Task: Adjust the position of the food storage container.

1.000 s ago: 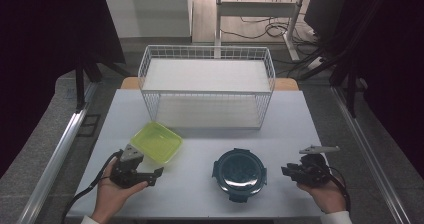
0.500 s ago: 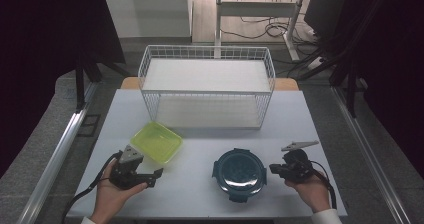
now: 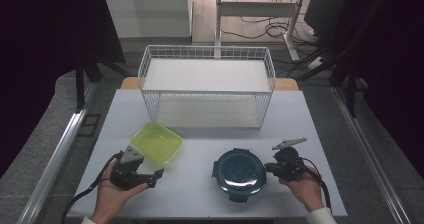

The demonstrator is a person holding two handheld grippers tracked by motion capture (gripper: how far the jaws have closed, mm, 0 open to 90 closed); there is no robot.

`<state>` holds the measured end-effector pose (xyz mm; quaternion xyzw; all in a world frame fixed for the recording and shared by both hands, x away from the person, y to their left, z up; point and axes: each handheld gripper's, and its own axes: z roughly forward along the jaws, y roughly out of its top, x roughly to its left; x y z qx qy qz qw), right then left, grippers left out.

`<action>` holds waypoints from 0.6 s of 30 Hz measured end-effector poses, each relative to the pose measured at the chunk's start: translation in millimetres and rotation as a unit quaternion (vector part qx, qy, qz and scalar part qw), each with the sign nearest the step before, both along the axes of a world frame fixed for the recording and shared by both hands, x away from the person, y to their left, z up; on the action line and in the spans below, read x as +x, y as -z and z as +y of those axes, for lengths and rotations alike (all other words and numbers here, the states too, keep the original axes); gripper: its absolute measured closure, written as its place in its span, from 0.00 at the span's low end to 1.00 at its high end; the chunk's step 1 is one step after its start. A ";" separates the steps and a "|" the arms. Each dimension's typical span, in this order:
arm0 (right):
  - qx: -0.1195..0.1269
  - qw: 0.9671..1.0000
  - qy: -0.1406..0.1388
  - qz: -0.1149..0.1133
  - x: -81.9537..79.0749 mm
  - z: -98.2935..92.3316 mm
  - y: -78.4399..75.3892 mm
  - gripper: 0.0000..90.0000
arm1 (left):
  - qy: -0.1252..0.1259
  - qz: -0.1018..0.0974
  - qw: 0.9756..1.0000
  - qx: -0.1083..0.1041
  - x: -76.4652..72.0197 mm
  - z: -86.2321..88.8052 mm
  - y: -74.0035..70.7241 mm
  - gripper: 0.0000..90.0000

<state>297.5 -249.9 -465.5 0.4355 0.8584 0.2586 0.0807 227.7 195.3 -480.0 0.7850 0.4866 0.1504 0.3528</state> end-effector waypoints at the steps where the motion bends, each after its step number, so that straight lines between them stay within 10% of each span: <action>1: 0.000 1.000 0.000 0.000 0.0 0.0 0.0 0.99 | 0.000 0.000 1.000 0.000 0.0 0.0 0.0 0.20; 18: 0.002 1.000 -0.026 -0.003 4.1 29.1 2.0 0.99 | 0.001 0.006 1.000 -0.003 1.3 -2.6 2.0 0.20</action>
